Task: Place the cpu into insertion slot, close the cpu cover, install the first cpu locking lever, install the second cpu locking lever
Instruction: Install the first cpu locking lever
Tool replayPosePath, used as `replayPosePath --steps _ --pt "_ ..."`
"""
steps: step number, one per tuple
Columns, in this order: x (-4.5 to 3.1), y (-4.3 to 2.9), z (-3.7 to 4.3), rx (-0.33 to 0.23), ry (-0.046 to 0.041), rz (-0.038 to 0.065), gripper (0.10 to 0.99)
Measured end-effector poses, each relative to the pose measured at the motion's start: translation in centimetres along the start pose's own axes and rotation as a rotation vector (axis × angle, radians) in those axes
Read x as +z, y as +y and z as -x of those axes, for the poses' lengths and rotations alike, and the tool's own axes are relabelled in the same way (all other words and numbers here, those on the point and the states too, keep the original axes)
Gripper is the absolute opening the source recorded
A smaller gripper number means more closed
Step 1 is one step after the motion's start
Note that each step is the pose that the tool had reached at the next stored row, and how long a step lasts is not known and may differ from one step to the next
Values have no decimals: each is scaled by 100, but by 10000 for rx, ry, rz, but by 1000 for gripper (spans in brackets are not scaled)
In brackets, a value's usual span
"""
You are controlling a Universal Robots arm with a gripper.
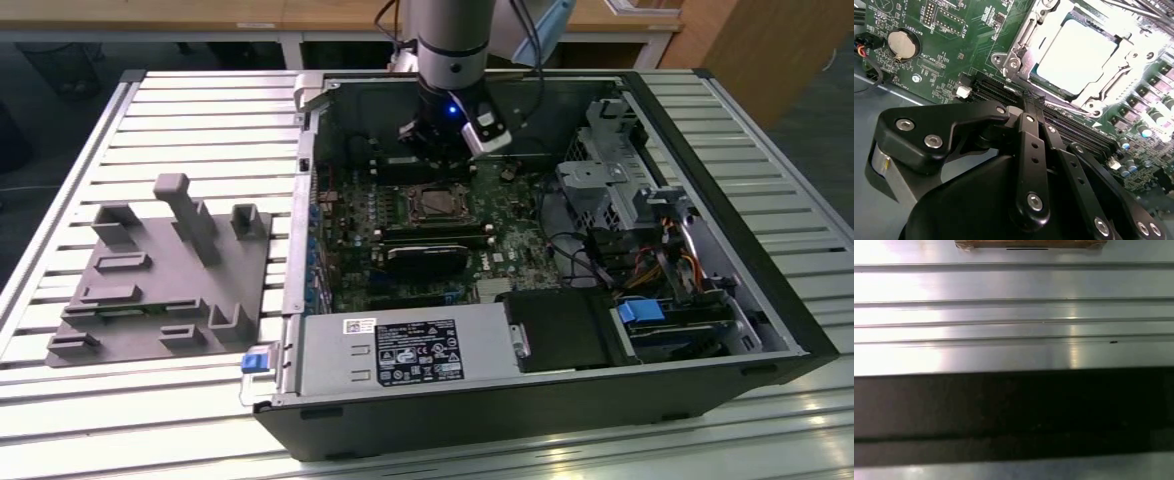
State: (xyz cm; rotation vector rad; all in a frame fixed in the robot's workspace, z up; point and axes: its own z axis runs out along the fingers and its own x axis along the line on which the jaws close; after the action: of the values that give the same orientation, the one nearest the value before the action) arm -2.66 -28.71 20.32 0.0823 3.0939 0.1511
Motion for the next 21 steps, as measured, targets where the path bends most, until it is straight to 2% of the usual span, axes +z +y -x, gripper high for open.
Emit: replayPosePath --steps 4,21 --pt "37 0 6 -14 23 -4 106" --pt "13 5 50 -23 26 -4 106"
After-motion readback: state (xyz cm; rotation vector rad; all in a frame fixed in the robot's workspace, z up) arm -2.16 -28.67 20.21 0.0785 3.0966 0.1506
